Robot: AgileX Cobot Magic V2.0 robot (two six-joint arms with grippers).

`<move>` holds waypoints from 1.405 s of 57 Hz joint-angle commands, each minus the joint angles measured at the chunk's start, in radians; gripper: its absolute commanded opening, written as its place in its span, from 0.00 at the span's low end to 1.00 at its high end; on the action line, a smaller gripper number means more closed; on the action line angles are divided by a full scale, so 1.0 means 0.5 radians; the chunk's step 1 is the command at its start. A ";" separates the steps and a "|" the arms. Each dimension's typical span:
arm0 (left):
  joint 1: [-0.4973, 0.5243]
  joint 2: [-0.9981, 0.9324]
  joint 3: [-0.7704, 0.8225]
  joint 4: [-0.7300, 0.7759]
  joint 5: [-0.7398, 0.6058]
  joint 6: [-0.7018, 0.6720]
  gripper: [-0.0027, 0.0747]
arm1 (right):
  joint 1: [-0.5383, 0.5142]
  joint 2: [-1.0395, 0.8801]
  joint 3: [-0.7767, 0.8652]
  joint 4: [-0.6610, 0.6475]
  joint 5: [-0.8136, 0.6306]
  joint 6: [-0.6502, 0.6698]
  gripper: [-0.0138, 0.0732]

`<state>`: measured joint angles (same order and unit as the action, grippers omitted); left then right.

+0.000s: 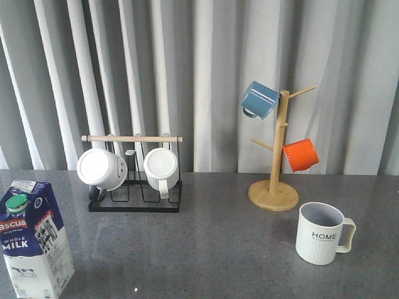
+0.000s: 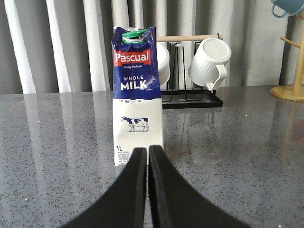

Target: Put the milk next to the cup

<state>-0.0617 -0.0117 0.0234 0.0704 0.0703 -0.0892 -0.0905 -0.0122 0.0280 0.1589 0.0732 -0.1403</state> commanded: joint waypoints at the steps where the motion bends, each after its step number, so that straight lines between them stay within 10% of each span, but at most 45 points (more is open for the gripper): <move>1: 0.003 -0.025 -0.042 0.001 -0.141 -0.021 0.03 | -0.008 -0.026 0.020 -0.002 -0.146 -0.015 0.15; 45: 0.003 -0.025 -0.041 0.001 -0.198 -0.021 0.03 | -0.008 -0.026 0.020 -0.007 -0.157 -0.017 0.15; 63: 0.003 -0.012 -0.096 0.036 -0.645 0.079 0.03 | -0.009 -0.003 -0.045 0.104 -0.813 0.072 0.15; 80: 0.003 0.790 -0.835 0.036 -0.544 0.113 0.03 | -0.009 0.921 -0.790 -0.173 -0.671 -0.031 0.15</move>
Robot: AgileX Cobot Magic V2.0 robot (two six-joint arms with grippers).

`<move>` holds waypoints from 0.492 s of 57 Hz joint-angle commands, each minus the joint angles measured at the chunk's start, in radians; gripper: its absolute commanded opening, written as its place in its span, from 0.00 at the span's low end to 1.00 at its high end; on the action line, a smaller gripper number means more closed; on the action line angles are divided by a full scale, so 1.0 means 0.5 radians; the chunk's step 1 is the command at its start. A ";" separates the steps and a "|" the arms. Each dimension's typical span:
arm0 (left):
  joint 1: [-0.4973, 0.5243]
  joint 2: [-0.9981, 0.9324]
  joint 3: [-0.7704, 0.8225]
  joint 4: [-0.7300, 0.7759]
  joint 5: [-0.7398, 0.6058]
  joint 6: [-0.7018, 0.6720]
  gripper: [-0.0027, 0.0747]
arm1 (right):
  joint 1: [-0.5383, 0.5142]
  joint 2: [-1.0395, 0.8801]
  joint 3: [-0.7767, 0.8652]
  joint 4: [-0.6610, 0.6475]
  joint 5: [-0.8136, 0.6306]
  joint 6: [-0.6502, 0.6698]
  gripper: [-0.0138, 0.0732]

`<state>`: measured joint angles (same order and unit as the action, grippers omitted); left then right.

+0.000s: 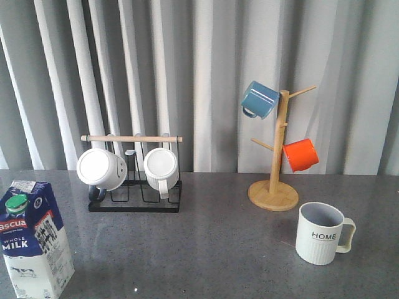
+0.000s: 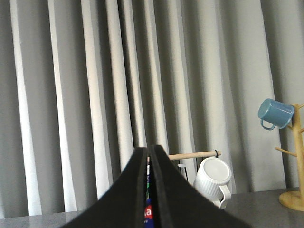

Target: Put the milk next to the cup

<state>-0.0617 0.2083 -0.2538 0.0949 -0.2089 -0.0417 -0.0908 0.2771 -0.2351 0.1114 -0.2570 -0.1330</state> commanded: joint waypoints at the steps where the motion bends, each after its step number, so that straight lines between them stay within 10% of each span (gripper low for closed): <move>1: 0.003 0.439 -0.319 -0.013 0.038 0.018 0.03 | -0.007 0.430 -0.326 -0.074 0.039 -0.046 0.15; 28: -0.004 1.309 -0.780 -0.012 -0.117 -0.014 0.03 | -0.004 1.185 -0.686 0.201 0.255 -0.065 0.15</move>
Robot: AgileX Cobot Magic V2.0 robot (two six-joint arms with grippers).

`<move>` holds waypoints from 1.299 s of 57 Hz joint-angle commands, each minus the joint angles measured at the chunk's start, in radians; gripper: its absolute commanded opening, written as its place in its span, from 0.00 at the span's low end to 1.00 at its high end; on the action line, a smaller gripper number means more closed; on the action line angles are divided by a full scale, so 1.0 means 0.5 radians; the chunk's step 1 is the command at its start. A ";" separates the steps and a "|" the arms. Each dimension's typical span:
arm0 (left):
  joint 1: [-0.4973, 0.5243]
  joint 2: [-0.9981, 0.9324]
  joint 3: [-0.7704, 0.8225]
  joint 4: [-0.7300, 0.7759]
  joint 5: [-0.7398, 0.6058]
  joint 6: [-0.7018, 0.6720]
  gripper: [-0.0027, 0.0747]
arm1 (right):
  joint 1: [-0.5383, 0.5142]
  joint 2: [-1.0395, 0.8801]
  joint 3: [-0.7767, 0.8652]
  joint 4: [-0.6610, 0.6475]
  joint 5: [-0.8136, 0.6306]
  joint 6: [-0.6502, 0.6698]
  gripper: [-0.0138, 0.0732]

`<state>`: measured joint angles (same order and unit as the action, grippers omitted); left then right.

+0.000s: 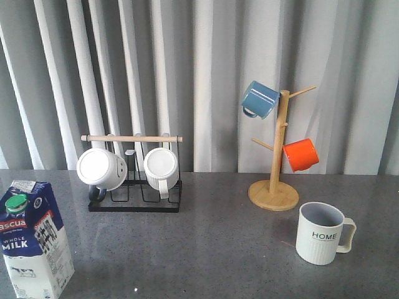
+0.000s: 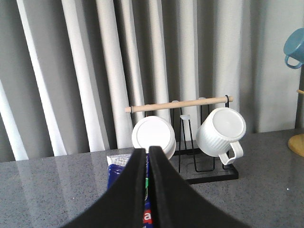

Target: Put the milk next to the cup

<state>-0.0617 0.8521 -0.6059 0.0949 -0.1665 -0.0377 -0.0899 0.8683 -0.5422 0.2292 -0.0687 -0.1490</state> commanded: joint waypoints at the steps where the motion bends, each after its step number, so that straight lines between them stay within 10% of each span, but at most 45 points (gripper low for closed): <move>1: -0.004 0.021 -0.075 -0.012 -0.202 -0.022 0.03 | -0.006 0.003 -0.072 -0.050 -0.119 -0.042 0.16; 11: -0.001 0.021 -0.122 -0.012 -0.161 -0.034 0.12 | -0.006 0.003 -0.074 -0.067 -0.119 -0.129 0.28; 32: -0.001 0.021 -0.245 -0.010 -0.094 -0.178 0.79 | -0.006 0.003 -0.072 -0.046 -0.121 -0.116 0.85; 59: -0.001 0.021 -0.245 -0.010 -0.091 -0.178 0.76 | -0.010 0.160 -0.072 -0.061 -0.170 -0.150 0.82; 74: -0.001 0.021 -0.245 -0.010 -0.091 -0.178 0.75 | -0.010 0.827 0.108 -0.249 -1.226 -0.221 0.82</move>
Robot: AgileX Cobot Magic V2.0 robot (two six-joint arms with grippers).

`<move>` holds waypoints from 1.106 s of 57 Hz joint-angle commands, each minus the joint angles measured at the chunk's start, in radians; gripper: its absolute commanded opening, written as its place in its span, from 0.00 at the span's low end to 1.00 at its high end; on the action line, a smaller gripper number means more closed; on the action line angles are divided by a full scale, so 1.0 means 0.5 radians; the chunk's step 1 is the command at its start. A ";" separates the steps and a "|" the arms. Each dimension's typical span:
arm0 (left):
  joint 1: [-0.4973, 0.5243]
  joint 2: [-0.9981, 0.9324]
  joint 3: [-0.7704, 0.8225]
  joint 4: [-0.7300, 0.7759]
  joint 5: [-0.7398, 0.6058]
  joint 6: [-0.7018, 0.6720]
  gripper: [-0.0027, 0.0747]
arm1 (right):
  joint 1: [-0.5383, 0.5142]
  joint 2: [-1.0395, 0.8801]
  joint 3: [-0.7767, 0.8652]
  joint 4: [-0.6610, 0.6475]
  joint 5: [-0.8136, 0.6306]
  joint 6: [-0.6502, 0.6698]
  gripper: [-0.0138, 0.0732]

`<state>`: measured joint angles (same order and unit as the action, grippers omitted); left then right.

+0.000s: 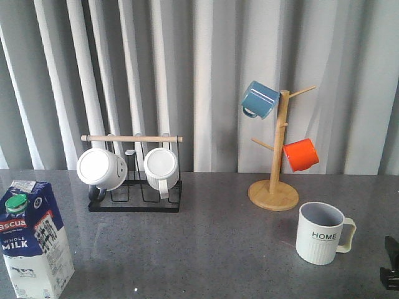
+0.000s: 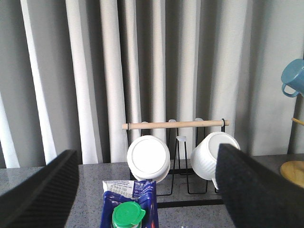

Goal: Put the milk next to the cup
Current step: 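Reach the right gripper to the white HOME mug handle and grasp it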

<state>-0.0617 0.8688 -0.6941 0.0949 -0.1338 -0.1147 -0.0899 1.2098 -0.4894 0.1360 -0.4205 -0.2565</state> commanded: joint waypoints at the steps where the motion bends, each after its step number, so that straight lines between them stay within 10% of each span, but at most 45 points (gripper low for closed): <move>1: -0.001 -0.012 -0.069 -0.010 -0.156 -0.024 0.75 | -0.010 0.199 0.013 -0.062 -0.617 0.002 0.82; 26: -0.001 -0.012 -0.069 -0.010 -0.154 -0.024 0.75 | -0.047 1.038 -0.312 -0.253 -1.177 0.343 0.82; 63: -0.001 -0.012 -0.069 -0.010 -0.153 -0.024 0.75 | -0.110 1.332 -0.602 -0.394 -1.088 0.377 0.81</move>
<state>-0.0617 0.8688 -0.6941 0.0949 -0.1338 -0.1147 -0.1398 1.8985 -0.7434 -0.0304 -0.9153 -0.0717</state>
